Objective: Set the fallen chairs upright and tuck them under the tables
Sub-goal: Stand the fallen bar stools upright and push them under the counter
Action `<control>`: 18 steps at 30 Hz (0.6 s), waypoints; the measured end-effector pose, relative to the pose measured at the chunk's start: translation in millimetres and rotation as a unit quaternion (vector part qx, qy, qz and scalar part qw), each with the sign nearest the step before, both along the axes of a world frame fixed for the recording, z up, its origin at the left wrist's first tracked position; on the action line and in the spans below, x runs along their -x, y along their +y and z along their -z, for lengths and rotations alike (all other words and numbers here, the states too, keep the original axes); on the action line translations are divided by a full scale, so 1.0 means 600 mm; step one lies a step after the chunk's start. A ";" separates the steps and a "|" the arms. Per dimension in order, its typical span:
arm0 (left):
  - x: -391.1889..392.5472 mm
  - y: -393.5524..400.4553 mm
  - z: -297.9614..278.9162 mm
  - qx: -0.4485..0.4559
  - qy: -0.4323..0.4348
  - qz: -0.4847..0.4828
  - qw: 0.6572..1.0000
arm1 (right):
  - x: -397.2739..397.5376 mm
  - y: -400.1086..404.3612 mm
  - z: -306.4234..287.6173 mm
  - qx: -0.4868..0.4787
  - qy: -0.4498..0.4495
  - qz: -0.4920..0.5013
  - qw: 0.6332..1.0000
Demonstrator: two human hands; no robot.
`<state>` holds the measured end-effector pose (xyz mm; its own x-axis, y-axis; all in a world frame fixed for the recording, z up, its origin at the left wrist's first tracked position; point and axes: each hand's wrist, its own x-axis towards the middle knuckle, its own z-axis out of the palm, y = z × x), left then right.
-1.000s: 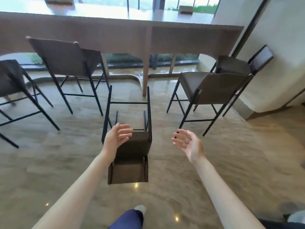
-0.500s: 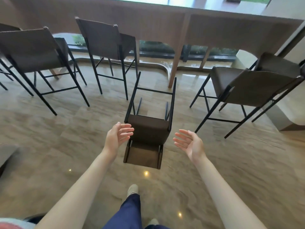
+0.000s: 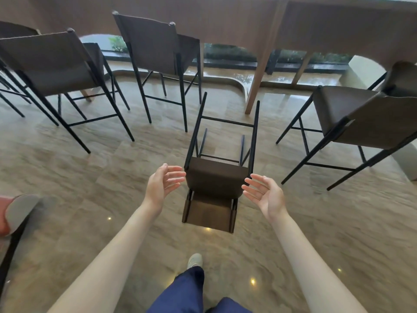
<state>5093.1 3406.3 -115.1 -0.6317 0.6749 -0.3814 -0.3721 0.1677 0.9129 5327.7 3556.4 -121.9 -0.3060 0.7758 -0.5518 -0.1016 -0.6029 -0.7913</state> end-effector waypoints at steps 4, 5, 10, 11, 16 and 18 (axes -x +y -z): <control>0.031 0.035 0.050 0.010 0.005 0.015 1.000 | 0.016 0.028 0.049 0.001 -0.011 0.013 1.000; 0.035 0.042 0.071 0.013 0.005 0.017 1.000 | 0.017 0.034 0.068 0.001 -0.013 0.014 1.000; 0.049 0.089 0.238 0.016 -0.001 0.018 1.000 | 0.024 0.083 0.236 0.007 -0.019 0.035 0.999; 0.050 0.100 0.283 0.017 0.001 0.021 1.000 | 0.024 0.094 0.282 0.009 -0.020 0.040 0.999; 0.056 0.152 0.526 0.032 -0.003 0.027 0.999 | 0.030 0.133 0.520 0.029 -0.024 0.045 0.998; 0.060 0.177 0.623 0.033 -0.001 0.033 0.999 | 0.033 0.147 0.621 0.031 -0.032 0.041 0.998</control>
